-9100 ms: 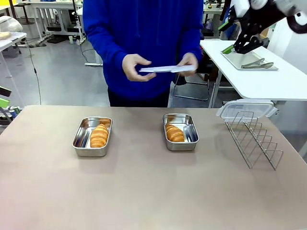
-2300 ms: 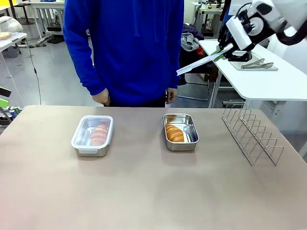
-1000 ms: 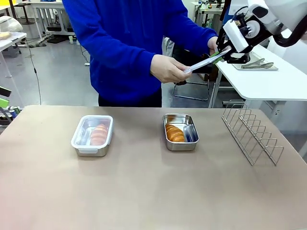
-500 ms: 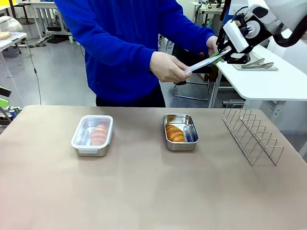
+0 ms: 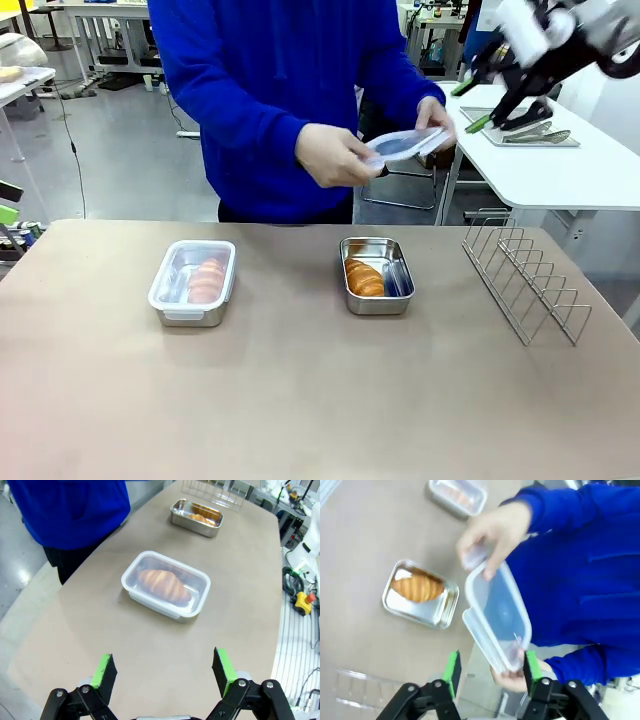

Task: Place the bread in airtight containers.
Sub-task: Release when the human grabs the Airtight Container lid.

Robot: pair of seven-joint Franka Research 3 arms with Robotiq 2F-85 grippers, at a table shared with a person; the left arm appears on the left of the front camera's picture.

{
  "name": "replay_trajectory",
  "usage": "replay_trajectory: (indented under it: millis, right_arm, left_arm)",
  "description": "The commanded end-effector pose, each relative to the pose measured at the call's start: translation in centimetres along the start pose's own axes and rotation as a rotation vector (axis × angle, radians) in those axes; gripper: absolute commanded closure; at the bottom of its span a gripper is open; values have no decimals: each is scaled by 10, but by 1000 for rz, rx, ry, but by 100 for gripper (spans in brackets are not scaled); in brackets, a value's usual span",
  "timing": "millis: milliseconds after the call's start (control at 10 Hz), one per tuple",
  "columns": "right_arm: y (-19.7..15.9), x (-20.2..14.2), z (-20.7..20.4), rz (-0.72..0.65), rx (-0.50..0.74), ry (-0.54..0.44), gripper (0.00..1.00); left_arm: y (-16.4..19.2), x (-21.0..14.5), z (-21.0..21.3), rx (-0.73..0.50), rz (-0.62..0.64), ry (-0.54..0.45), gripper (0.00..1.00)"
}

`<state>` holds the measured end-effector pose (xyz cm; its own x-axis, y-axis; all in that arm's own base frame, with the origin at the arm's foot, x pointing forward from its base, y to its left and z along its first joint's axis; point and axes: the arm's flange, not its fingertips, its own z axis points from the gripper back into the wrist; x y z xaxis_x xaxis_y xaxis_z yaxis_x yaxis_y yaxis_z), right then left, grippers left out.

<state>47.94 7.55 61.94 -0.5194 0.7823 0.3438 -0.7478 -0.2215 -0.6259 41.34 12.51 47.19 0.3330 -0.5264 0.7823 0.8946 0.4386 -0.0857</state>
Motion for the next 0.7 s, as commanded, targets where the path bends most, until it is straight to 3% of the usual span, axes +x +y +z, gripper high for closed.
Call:
replay_trajectory:
  millis: [0, 300, 600]
  right_arm:
    - [0, -27, 44, -217, -93, -93, 0]
    - [47, -109, 86, -549, -67, -372, 0]
    - [124, -173, 98, -771, -21, -440, 0]
  left_arm:
    - [-1, 1, 1, -6, -20, -5, 0]
    - [-1, 1, 1, -6, -20, -5, 0]
    - [-1, 1, 1, -6, -20, -5, 0]
